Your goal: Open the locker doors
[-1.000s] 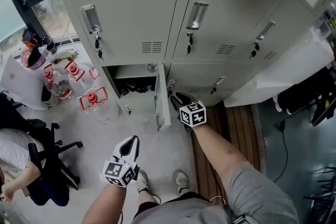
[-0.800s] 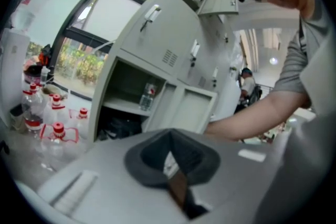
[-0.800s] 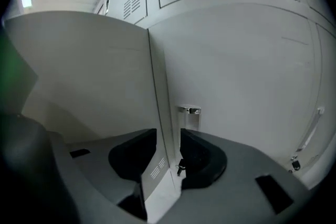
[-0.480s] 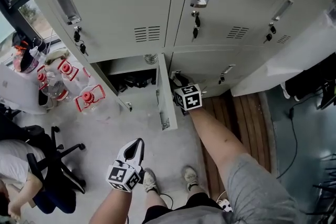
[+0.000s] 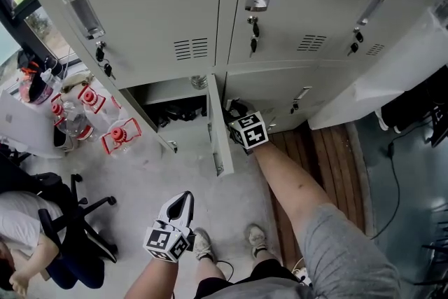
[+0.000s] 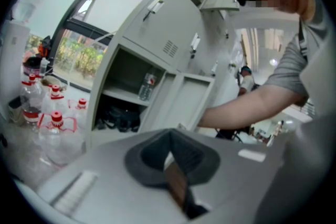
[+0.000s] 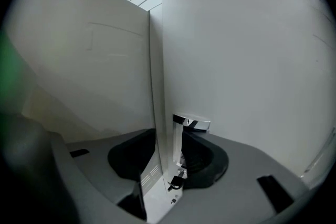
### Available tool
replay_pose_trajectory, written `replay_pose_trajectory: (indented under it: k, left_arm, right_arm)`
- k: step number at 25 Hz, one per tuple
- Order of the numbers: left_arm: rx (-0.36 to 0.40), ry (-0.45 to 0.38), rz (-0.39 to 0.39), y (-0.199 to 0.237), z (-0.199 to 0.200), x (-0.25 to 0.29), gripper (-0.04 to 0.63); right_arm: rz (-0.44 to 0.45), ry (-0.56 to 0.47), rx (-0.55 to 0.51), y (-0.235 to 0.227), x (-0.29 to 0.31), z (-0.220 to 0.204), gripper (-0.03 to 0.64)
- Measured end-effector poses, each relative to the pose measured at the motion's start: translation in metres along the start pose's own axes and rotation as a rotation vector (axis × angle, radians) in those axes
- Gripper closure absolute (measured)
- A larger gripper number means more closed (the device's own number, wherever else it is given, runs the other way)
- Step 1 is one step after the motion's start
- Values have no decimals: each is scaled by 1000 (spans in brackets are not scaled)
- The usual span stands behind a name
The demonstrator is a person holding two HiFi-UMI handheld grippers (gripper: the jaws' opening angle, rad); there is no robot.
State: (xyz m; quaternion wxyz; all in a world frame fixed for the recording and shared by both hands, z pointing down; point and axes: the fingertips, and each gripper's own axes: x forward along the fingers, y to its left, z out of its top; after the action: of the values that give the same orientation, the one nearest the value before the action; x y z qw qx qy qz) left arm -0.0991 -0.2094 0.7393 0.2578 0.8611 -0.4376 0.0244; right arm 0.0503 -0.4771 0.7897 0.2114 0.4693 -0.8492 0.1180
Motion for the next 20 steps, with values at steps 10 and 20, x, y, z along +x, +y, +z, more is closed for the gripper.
replay_pose_trajectory:
  k: [10,20]
  left_arm:
    - [12,2,-34,-50,-12,14,592]
    - [36,31,-84,-140,-38,43,592]
  right_arm:
    - [139,-18,-63,27,-68,-39,480]
    - [269,6,-132,2,-192,-108,480]
